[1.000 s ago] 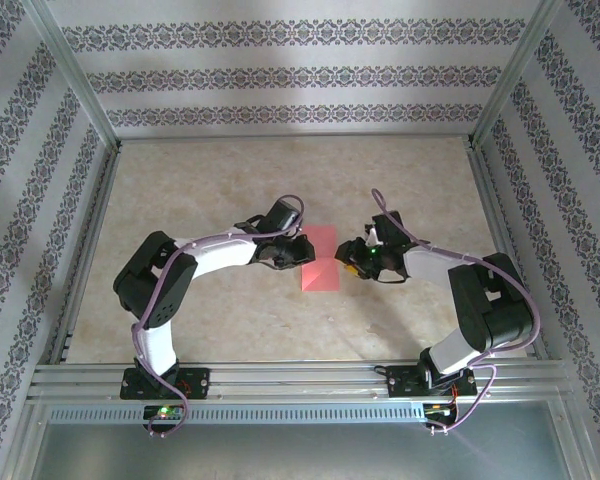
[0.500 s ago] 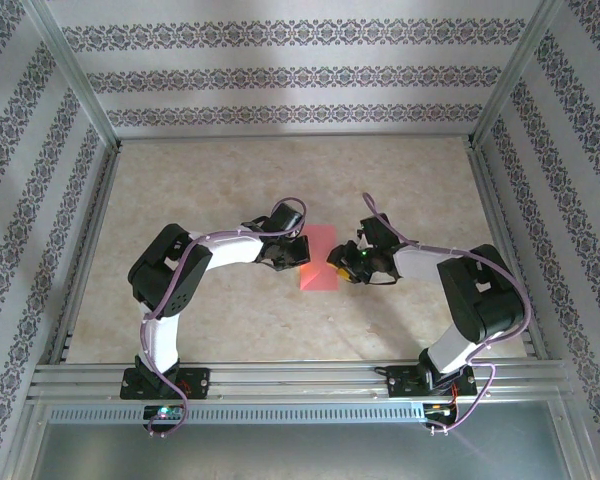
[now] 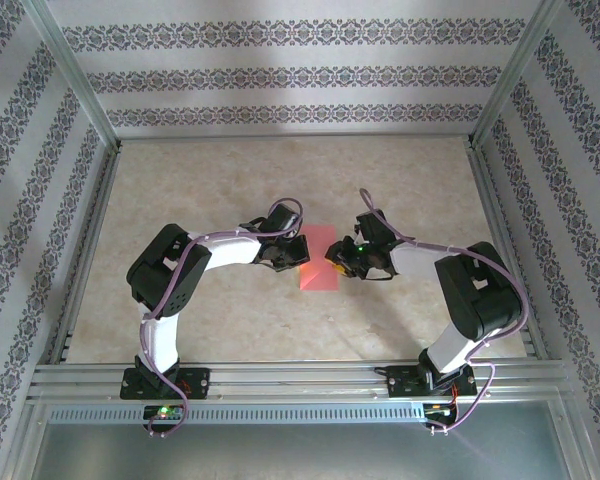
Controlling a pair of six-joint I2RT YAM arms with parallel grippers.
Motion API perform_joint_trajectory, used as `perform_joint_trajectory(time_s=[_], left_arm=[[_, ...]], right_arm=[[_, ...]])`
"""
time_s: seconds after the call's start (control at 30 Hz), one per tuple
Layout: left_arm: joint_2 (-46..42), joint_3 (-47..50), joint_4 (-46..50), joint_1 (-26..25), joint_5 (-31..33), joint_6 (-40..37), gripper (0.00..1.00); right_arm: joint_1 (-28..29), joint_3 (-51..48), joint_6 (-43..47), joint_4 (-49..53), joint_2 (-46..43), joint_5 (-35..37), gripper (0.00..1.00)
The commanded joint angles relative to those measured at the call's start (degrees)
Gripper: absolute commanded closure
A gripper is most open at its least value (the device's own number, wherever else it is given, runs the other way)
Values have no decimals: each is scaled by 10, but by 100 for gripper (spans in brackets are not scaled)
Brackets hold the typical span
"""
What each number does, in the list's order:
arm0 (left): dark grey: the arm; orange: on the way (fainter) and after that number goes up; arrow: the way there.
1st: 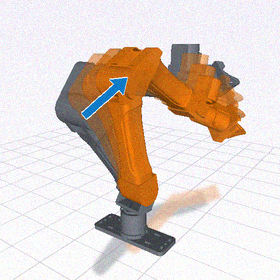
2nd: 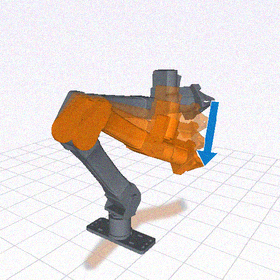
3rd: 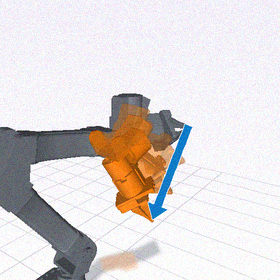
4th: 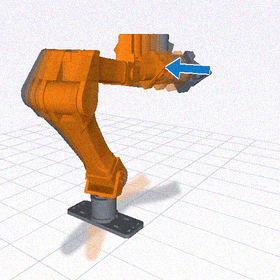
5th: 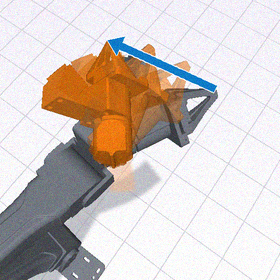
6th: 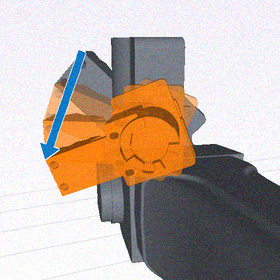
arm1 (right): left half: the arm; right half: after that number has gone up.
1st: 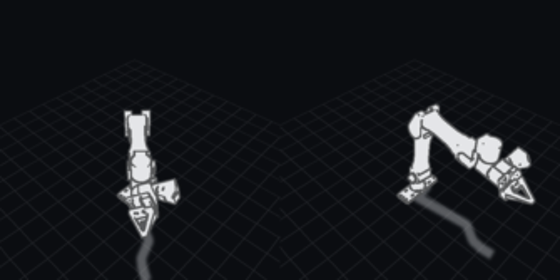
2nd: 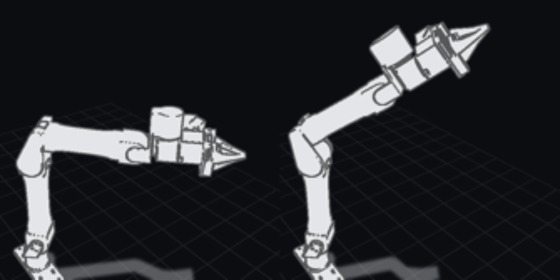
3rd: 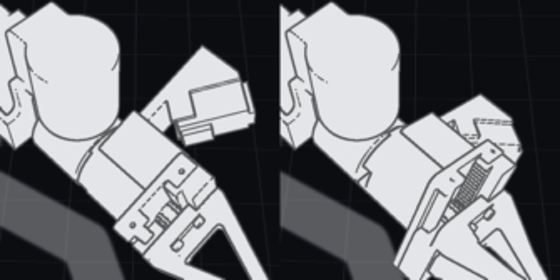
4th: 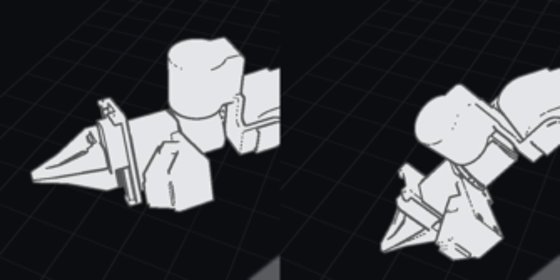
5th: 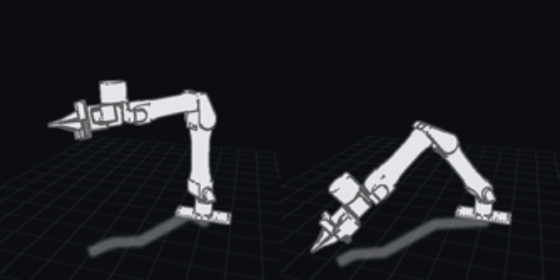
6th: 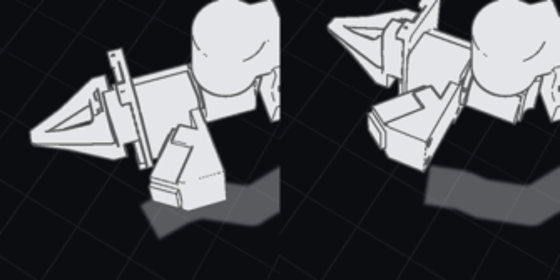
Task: Fold a paper plane with a square sheet of paper (pick it up from the middle)
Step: Turn over the paper at the center of the table.
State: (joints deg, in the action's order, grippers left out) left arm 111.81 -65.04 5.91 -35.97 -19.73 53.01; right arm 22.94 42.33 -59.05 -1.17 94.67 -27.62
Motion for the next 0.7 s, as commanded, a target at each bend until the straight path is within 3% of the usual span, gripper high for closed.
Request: perform_joint_trajectory(time_s=[0.0, 0.4, 0.67], left_arm=[[12, 25, 27, 9, 21, 12, 99], [17, 26, 25, 10, 17, 14, 99], [18, 26, 23, 10, 17, 15, 99]], right_arm=[[10, 17, -12, -4, 14, 18, 68], [12, 25, -18, 5, 33, 27, 69], [16, 32, -25, -44, 50, -18, 73]])
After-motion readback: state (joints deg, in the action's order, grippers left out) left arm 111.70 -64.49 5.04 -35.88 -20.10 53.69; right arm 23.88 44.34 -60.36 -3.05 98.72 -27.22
